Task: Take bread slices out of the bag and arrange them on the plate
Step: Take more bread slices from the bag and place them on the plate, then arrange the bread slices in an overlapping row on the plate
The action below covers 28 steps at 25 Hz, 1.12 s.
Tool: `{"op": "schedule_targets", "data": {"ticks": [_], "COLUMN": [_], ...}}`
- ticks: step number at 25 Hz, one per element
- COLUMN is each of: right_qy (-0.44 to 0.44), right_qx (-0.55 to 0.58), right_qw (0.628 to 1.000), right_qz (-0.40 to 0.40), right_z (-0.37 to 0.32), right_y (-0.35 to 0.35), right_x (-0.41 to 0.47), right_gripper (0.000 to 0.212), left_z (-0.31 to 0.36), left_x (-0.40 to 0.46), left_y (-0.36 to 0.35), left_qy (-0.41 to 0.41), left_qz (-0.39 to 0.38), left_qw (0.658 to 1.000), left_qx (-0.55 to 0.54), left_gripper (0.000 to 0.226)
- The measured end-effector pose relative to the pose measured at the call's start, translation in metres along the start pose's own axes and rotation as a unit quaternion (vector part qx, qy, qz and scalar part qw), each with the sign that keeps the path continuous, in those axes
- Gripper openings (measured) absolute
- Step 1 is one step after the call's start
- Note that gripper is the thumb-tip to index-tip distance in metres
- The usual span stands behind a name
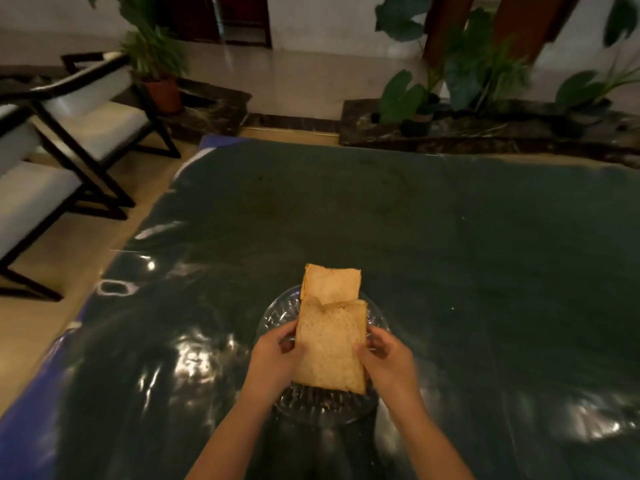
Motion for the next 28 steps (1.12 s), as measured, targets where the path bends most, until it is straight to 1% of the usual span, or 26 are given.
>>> {"op": "schedule_targets", "data": {"ticks": [3,6,9,12,14,17,20,22,25,28], "right_qy": [-0.01,-0.003,0.019,0.056,0.071,0.069,0.048,0.045,0.05,0.037], "right_qx": [-0.021,-0.046,-0.103,-0.167,-0.204,-0.207,-0.172,-0.159,-0.137,-0.123], "right_qw": [0.999,0.997,0.99,0.977,0.965,0.958,0.966,0.968,0.974,0.983], "right_qz": [0.031,0.061,0.091,0.122,0.152,0.184,0.188,0.19,0.175,0.133], "right_z": [0.009,0.013,0.013,0.008,0.006,0.007,0.01,0.008,0.001,-0.004], "right_y": [-0.008,-0.011,-0.01,-0.013,-0.013,-0.01,-0.01,-0.009,-0.005,-0.003], "right_x": [0.019,0.033,0.037,0.037,0.035,0.032,0.031,0.029,0.025,0.021], "right_gripper": [0.04,0.039,0.035,0.033,0.032,0.031,0.029,0.023,0.017,0.016], "left_z": [-0.01,-0.012,-0.012,-0.009,-0.009,-0.009,-0.012,-0.011,-0.007,-0.01], "left_x": [0.024,0.039,0.045,0.041,0.04,0.041,0.043,0.041,0.036,0.032], "left_y": [-0.01,-0.018,-0.023,-0.022,-0.019,-0.014,-0.014,-0.013,-0.006,0.006], "left_qy": [-0.017,-0.042,-0.086,-0.122,-0.13,-0.108,-0.076,-0.069,-0.057,-0.023], "left_qz": [-0.013,-0.002,0.026,0.074,0.106,0.138,0.14,0.139,0.128,0.103], "left_qw": [1.0,0.999,0.993,0.984,0.979,0.979,0.985,0.987,0.99,0.994], "left_qx": [0.005,0.021,0.071,0.106,0.113,0.104,0.063,0.044,0.024,0.008], "left_gripper": [0.038,0.039,0.033,0.018,0.013,0.015,0.014,0.012,0.018,0.02]}}
Point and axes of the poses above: each hand's wrist, its own x-axis towards the middle knuckle, its own y-axis out of the back of the hand, z = x × y, the point moved 8 cm from there along x, towards the middle knuckle, and after that the axes turned 4 degrees about z, right-handed, at the moved point
